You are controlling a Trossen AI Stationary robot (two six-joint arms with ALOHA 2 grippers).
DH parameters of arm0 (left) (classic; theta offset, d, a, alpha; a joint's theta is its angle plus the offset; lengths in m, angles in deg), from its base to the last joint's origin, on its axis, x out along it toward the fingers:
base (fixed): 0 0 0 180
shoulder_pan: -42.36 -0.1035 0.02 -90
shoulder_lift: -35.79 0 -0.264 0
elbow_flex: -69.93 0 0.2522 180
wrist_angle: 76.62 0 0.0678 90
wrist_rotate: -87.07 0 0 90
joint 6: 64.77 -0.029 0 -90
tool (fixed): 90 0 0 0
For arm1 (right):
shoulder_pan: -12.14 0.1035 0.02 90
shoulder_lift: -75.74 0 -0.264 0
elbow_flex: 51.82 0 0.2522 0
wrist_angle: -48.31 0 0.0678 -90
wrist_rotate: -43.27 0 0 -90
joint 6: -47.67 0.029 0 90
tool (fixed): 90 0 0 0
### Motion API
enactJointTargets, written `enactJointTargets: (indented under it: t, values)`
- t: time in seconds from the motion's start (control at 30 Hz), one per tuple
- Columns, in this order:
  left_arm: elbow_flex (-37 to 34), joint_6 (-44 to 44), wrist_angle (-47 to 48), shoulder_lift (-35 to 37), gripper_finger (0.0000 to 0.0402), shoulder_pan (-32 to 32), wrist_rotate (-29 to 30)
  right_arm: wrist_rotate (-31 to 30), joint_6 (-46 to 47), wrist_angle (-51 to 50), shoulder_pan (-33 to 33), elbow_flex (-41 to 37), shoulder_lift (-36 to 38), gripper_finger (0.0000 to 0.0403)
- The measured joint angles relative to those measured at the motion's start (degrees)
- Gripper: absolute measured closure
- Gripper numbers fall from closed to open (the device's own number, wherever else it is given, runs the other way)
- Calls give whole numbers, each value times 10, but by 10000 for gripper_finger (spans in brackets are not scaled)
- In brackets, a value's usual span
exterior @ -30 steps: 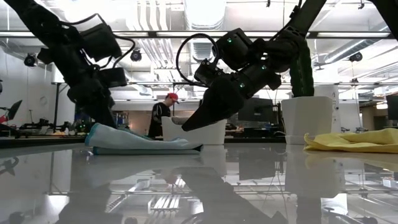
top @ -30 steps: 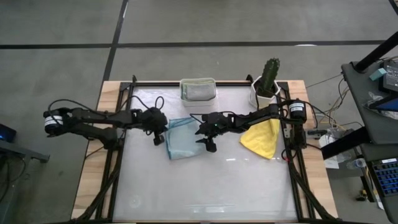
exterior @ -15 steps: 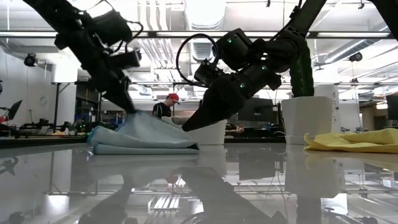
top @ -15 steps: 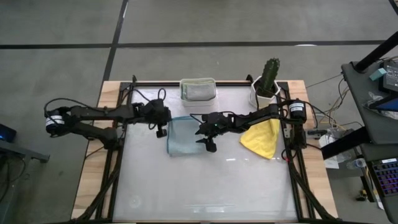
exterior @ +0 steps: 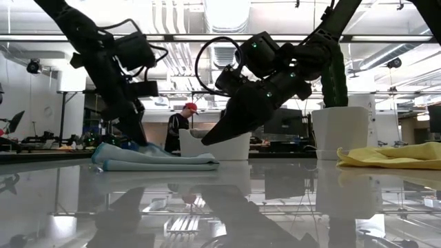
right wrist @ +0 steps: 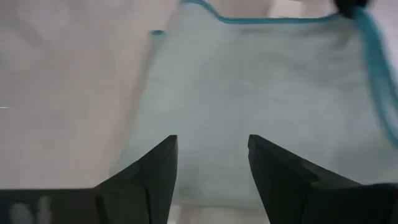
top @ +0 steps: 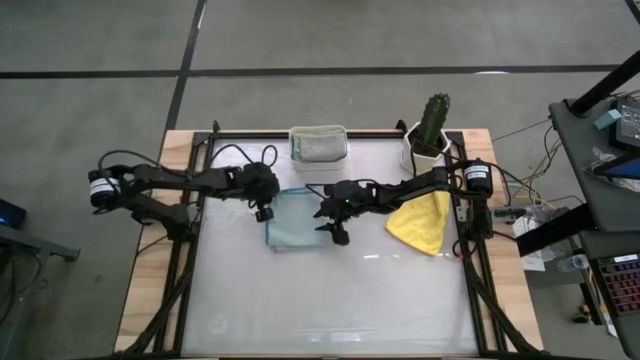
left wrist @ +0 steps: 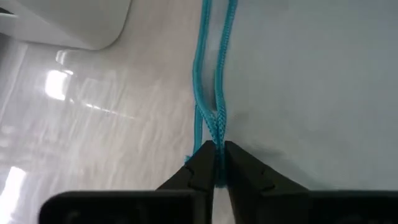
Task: Fold microfiber towels
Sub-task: Fold the light blue cloth
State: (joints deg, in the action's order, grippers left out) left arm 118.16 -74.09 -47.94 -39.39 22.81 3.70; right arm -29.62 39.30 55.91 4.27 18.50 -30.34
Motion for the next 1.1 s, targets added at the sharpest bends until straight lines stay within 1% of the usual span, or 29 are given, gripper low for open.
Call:
enactJointTargets:
  t: [0.07, 0.13, 0.2, 0.3, 0.43, 0.5, 0.6, 0.73, 0.9, 1.0, 1.1]
  values:
    - [3, 7, 3, 2, 359, 0, 0, 31, -2, 0, 1, 0, 1, 216]
    - [7, 19, 11, 11, 335, 0, 0, 50, 7, -1, 4, 0, 8, 216]
    - [15, 31, 24, 24, 312, 2, 0, 54, 13, -9, 9, 0, 20, 216]
    - [43, 60, 80, 41, 284, 11, 1, 54, 18, -21, 23, 0, 35, 216]
    - [82, 111, 148, 65, 271, 38, 2, 54, 28, -28, 53, 0, 39, 217]
    - [88, 139, 149, 75, 270, 70, 2, 41, 35, -28, 69, 0, 39, 222]
    - [87, 177, 149, 84, 270, 142, 4, -9, 38, -53, 91, 0, 39, 233]
    - [75, 256, 132, 73, 270, 259, 57, -85, 38, -76, 113, 0, 39, 238]
    - [72, 313, 121, 25, 270, 390, 123, -113, 32, -74, 121, 0, 39, 239]
    - [73, 330, 114, -11, 270, 436, 165, -116, 23, -66, 121, 0, 39, 239]
    - [73, 330, 93, -53, 278, 454, 171, -127, 15, -48, 121, 0, 33, 239]
